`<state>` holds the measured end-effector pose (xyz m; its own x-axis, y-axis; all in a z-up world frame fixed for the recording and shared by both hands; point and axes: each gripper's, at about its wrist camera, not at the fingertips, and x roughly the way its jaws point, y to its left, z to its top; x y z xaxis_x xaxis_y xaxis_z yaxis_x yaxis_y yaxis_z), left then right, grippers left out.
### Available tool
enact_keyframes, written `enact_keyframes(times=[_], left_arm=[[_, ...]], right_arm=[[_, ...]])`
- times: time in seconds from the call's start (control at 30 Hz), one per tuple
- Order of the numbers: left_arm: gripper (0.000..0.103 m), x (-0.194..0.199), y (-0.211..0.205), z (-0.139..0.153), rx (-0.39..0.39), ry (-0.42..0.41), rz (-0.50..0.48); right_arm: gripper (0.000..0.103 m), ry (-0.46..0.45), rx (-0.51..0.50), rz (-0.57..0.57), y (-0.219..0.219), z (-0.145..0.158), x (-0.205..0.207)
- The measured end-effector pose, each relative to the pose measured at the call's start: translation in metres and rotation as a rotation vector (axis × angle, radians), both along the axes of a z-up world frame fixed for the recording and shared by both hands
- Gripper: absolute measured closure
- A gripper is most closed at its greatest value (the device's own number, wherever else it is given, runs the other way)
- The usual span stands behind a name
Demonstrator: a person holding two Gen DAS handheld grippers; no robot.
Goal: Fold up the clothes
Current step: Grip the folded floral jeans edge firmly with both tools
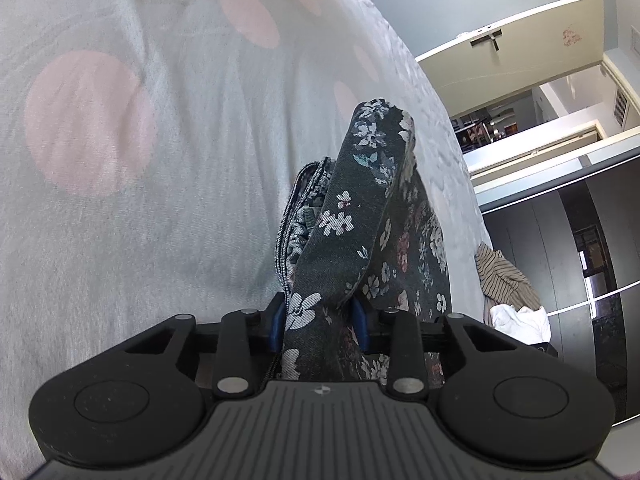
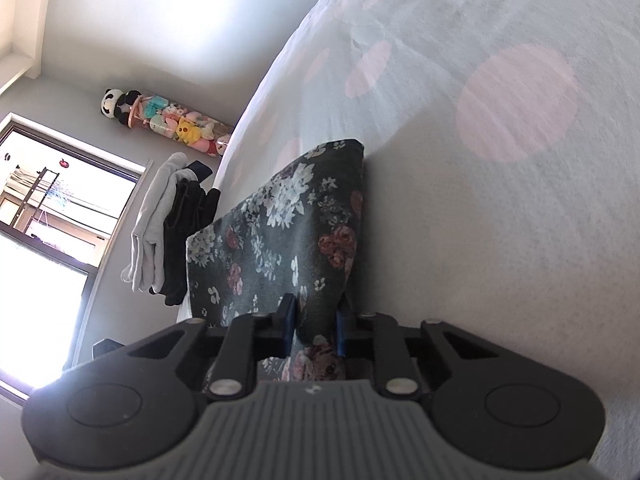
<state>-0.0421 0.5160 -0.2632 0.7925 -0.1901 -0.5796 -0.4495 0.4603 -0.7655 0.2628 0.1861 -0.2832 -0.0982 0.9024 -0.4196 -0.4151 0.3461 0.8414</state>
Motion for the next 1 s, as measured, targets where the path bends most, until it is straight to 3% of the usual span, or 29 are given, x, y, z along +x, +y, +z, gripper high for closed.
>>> enact_keyframes(times=[0.2,0.33,0.5,0.6,0.77,1.0], left_arm=[[0.077,-0.011,-0.005,0.011,0.013,-0.053,0.04],[0.076,-0.012,-0.008,0.01,0.022,-0.037,0.066],[0.059,-0.012,-0.01,0.014,0.072,0.029,0.063],[0.041,-0.012,-0.006,0.019,0.076,0.07,0.03],[0.039,-0.009,0.011,0.01,-0.022,0.065,-0.009],[0.04,-0.004,0.017,-0.004,-0.042,0.045,-0.033]], right_arm=[[0.088,-0.006,0.02,0.004,-0.002,0.017,-0.006],[0.088,-0.036,-0.04,0.004,0.004,0.034,-0.01],[0.087,-0.041,-0.118,-0.016,0.011,0.038,-0.011],[0.076,-0.045,-0.168,-0.026,0.009,0.035,-0.013],[0.066,-0.047,-0.216,-0.007,0.003,0.029,-0.016],[0.067,0.005,-0.19,-0.01,-0.002,0.015,-0.016]])
